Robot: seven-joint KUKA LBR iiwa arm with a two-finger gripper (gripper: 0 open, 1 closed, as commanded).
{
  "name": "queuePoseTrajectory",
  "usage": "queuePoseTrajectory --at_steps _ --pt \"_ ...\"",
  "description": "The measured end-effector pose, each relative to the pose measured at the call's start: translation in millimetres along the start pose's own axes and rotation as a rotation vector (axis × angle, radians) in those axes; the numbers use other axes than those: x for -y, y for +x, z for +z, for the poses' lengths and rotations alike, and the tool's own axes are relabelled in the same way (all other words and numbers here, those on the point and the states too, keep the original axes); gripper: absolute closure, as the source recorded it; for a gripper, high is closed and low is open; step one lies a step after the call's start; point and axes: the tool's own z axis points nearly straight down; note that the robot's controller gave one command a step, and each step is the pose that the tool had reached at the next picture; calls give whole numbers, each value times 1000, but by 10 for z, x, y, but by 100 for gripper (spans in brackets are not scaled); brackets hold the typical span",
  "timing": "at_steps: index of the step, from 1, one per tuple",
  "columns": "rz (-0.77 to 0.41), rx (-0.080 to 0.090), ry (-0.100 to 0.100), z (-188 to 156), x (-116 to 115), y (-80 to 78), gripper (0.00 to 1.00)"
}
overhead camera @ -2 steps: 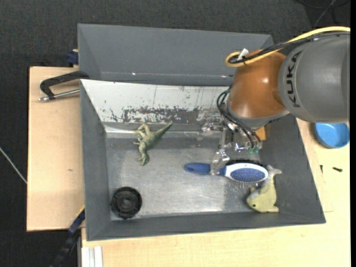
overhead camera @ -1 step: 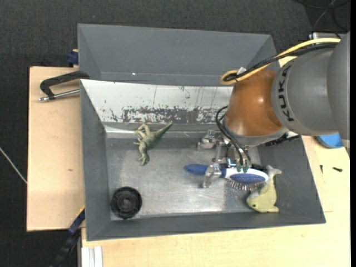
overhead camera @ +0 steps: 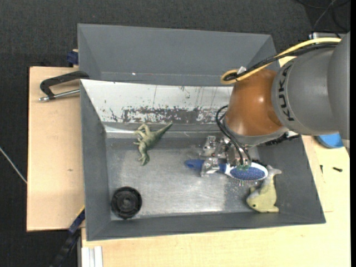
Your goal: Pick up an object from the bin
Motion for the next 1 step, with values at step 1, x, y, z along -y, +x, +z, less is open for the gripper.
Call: queuePoseTrajectory --at_steps 1 --pt "6 1 0 -1208 -11 -27 100"
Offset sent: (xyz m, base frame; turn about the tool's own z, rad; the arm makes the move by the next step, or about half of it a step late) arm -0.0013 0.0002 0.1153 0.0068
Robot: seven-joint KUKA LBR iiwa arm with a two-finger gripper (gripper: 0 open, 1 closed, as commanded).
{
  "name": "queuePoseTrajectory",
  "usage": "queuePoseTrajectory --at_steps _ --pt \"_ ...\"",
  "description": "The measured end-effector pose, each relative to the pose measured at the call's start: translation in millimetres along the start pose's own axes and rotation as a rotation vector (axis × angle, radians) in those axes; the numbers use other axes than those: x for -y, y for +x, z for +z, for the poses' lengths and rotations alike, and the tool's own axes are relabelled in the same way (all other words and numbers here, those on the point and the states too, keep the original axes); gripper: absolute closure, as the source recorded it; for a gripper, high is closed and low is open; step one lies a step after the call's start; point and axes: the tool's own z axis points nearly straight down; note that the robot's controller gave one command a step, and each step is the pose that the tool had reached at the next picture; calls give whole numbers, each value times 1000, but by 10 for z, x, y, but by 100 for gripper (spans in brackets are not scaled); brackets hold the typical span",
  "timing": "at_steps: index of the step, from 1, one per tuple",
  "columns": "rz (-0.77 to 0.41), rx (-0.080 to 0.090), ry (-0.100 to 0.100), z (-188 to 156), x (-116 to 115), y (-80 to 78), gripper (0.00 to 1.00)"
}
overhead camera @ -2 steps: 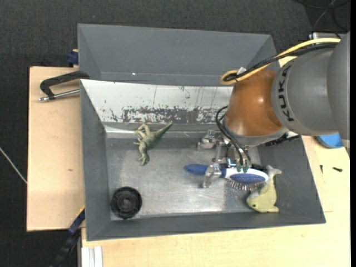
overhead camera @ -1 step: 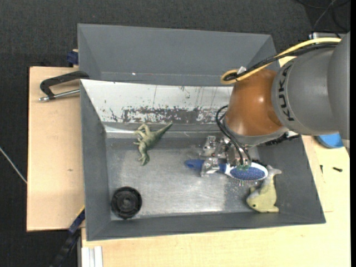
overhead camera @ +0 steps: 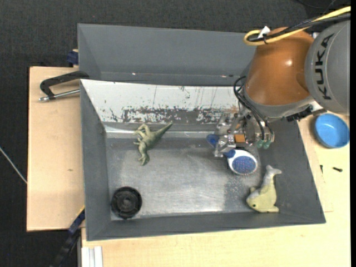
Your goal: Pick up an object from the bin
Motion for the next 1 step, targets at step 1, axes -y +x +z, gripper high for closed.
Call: queuePoseTrajectory --at_steps 1 --pt "-334 -4 0 -915 -22 -167 100"
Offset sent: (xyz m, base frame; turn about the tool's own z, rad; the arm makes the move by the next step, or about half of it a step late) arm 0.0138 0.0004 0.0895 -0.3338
